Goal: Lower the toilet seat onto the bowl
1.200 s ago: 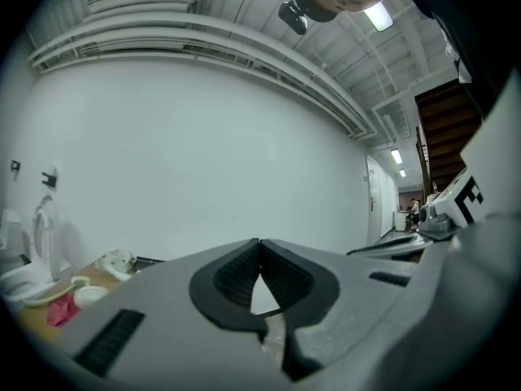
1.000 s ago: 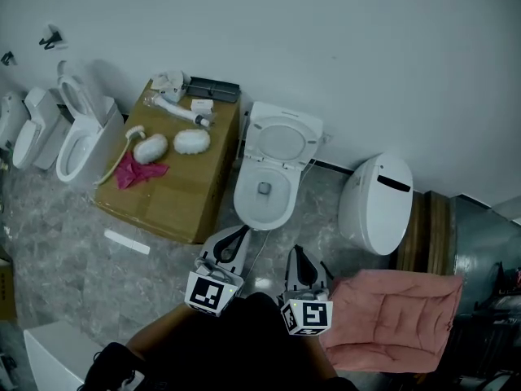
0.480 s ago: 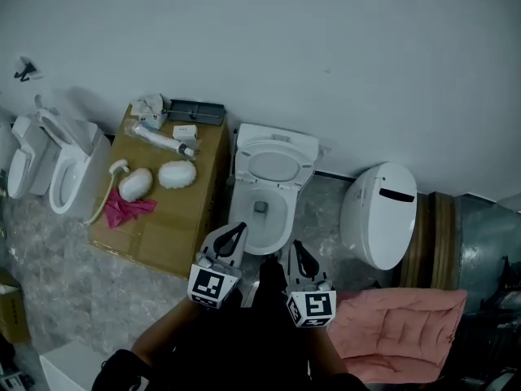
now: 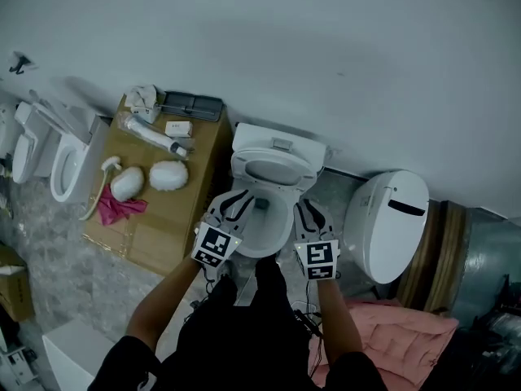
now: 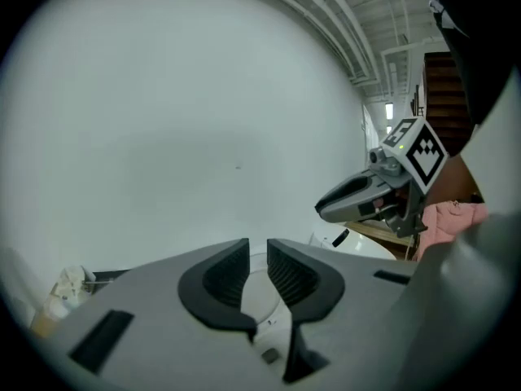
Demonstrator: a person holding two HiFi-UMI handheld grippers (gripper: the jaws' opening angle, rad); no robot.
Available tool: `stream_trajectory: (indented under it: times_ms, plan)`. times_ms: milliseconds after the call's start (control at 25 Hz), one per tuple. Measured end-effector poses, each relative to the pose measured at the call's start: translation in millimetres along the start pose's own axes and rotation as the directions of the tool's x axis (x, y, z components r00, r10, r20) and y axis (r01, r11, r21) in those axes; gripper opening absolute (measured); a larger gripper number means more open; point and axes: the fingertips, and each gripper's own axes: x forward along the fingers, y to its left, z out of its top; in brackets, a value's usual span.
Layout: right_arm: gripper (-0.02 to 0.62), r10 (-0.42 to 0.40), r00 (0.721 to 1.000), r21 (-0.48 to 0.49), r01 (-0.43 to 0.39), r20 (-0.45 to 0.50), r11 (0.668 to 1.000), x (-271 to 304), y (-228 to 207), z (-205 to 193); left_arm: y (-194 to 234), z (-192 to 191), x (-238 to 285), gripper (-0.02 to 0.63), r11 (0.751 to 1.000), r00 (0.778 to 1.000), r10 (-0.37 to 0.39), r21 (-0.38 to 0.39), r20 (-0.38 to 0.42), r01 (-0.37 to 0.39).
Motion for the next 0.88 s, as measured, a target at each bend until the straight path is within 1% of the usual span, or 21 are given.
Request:
stream_trajectory:
  times_ms: [40, 120, 200, 360, 480, 640, 800, 880]
  plan:
    - [0.072, 0.018, 0.999, -0.024, -0.019, -0.029, 1.000, 17.7, -9.5, -7.6, 4.0, -4.2, 12.0, 0.066, 1.000, 1.000, -0.009, 0.009, -0.018, 0.010]
    - [0.072, 0.048, 0.994, -0.104, -0.058, -0.095, 0.993, 51.7, -24.4, -25.4, 10.0, -13.0, 30.8, 0.083, 1.000, 0.999, -0.020, 0.021, -0.048, 0.022]
    - [0.072, 0.047, 0.985, -0.189, -0.078, -0.165, 0.979, 82.6, -39.5, -44.0, 13.8, -24.6, 44.1, 0.094, 0.999, 0.997, -0.026, 0.019, -0.076, 0.027]
    - [0.074, 0.030, 0.964, -0.277, -0.106, -0.263, 0.955, 131.9, -63.4, -77.7, 15.5, -43.9, 62.4, 0.112, 0.999, 0.991, -0.040, 0.017, -0.126, 0.042]
    - [0.083, 0.010, 0.950, -0.332, -0.119, -0.313, 0.936, 158.0, -74.1, -97.4, 19.3, -56.2, 74.8, 0.118, 0.999, 0.987, -0.047, 0.017, -0.156, 0.051]
    - [0.086, -0.013, 0.933, -0.388, -0.137, -0.359, 0.912, 178.7, -79.5, -116.5, 24.9, -68.0, 90.1, 0.121, 0.997, 0.980, -0.057, 0.043, -0.189, 0.066]
    - [0.086, -0.026, 0.929, -0.435, -0.148, -0.370, 0.888, 182.1, -79.6, -123.8, 29.8, -72.8, 102.1, 0.123, 0.995, 0.978, -0.062, 0.068, -0.200, 0.077]
    - [0.084, -0.009, 0.923, -0.452, -0.179, -0.385, 0.874, 178.2, -76.1, -124.4, 32.5, -77.7, 107.5, 0.124, 0.994, 0.975, -0.065, 0.070, -0.213, 0.081]
